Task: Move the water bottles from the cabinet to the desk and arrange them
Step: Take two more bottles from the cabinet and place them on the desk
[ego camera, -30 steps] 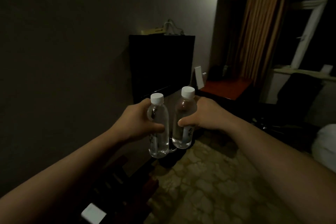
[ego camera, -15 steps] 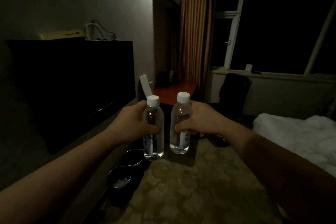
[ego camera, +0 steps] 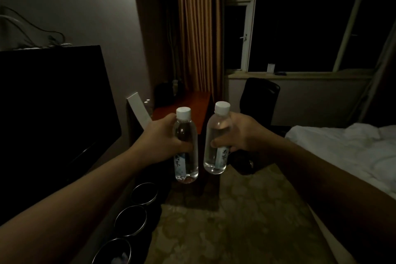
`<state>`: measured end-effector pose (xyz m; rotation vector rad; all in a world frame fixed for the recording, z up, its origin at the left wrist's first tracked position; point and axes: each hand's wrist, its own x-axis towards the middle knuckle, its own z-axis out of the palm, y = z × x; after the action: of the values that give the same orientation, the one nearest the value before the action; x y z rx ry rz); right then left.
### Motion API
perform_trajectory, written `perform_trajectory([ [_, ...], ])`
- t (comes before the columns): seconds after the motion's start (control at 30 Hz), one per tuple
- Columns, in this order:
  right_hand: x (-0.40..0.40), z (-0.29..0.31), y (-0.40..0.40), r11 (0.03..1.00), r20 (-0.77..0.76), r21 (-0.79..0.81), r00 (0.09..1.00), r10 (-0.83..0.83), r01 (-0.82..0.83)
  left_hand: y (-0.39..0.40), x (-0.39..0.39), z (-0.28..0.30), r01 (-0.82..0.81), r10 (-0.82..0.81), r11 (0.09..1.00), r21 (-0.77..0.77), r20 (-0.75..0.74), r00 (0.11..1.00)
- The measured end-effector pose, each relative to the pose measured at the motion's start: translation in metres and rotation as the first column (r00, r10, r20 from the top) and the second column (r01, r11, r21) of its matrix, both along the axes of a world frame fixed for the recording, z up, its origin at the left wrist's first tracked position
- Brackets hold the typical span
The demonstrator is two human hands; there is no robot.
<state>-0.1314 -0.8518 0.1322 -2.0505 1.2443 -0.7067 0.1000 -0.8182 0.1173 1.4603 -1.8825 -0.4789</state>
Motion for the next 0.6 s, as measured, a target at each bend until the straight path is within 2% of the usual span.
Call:
perform_trajectory([
  [0.1,-0.014,-0.006,-0.062,1.000,0.030,0.019,1.000,-0.007,0.006,-0.066,-0.010,-0.008,0.002,-0.002,1.000,0.003,0.005,1.000],
  [0.3,-0.050,-0.005,-0.210,0.999,-0.031,-0.017,0.999,0.029,-0.029,-0.200,-0.046,-0.010,-0.022,0.022,1.000,0.001,-0.010,1.000],
  [0.5,-0.084,0.011,-0.354,0.989,-0.024,-0.055,0.991,0.135,-0.136,-0.329,-0.079,0.008,-0.105,0.102,0.994,-0.041,-0.067,0.993],
  [0.6,-0.088,0.013,-0.418,0.984,-0.044,-0.049,0.984,0.170,-0.172,-0.384,-0.088,0.009,-0.149,0.147,0.988,-0.043,-0.038,0.988],
])
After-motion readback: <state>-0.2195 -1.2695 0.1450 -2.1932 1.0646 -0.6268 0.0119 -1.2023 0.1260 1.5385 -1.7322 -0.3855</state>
